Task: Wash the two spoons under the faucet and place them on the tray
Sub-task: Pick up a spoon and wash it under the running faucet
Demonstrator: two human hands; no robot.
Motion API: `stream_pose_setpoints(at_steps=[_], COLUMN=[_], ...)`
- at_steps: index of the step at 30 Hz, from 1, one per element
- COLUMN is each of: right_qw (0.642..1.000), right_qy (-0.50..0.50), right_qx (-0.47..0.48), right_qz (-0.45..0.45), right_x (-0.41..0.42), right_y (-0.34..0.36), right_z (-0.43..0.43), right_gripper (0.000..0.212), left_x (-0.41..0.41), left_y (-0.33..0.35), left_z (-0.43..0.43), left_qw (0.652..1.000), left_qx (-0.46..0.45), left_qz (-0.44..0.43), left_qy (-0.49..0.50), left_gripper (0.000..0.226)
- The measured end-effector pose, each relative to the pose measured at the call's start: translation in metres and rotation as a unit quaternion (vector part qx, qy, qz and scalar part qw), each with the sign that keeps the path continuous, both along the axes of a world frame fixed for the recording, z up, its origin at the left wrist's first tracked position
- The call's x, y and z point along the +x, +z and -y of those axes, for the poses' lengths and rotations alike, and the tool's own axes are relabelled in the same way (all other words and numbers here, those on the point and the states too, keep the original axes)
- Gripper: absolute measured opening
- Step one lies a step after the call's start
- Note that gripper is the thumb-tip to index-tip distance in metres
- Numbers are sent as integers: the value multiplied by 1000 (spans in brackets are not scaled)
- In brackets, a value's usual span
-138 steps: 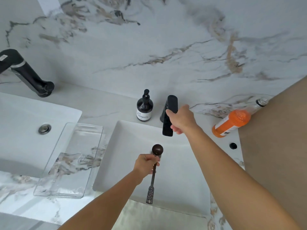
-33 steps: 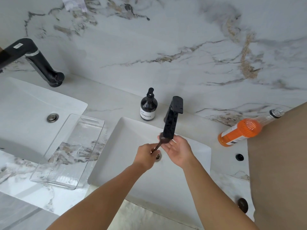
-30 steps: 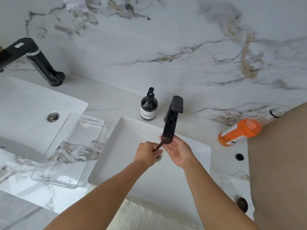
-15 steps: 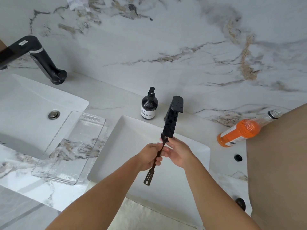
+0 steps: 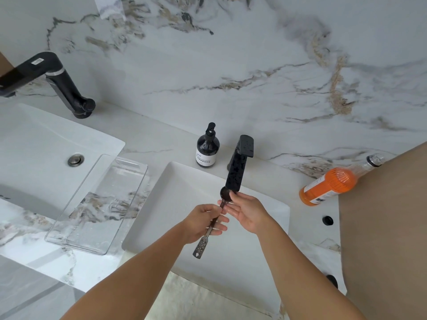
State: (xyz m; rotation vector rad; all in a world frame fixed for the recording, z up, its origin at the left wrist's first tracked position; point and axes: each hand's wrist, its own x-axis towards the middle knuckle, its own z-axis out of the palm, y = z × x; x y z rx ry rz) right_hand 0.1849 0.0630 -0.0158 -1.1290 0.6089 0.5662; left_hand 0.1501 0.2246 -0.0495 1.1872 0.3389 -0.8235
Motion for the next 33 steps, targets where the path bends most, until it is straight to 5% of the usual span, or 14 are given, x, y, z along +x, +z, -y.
stream_pose_setpoints(at_steps=[3, 6, 8, 11, 16, 18, 21, 24, 27, 33], right_qw=[974, 837, 749, 651, 600, 638, 788, 966, 998, 988], right_qy=[15, 7, 115, 294, 376, 324, 92, 24, 24, 12], right_qx=[-218, -475, -525, -571, -612, -602, -553, -251, -49, -26], right_qz=[57, 270, 387, 405, 352, 354, 255, 51, 37, 152], right_x=[2, 10, 16, 20, 14, 4, -20, -54, -78, -65], right_y=[22, 59, 80, 94, 88, 81, 64, 41, 34, 68], right_z=[3, 13, 11, 3, 3, 2, 2, -3, -5, 4], right_gripper=[41, 53, 60, 60, 64, 64, 32, 14, 15, 29], left_x=[0, -2, -5, -11, -21, -26, -35, -47, -56, -40], left_y=[5, 8, 11, 15, 18, 18, 19, 19, 23, 58], left_z=[11, 15, 15, 13, 8, 6, 3, 0, -3, -5], left_qw=[998, 997, 996, 995, 993, 993, 994, 998, 998, 989], left_qx=[21, 30, 44, 65, 80, 87, 77, 44, 7, -52], left_qz=[6, -1, -2, -2, 6, 11, 19, 38, 66, 139], left_qy=[55, 76, 77, 74, 86, 83, 71, 37, 0, -13], left_gripper=[23, 26, 26, 25, 25, 26, 25, 22, 21, 22])
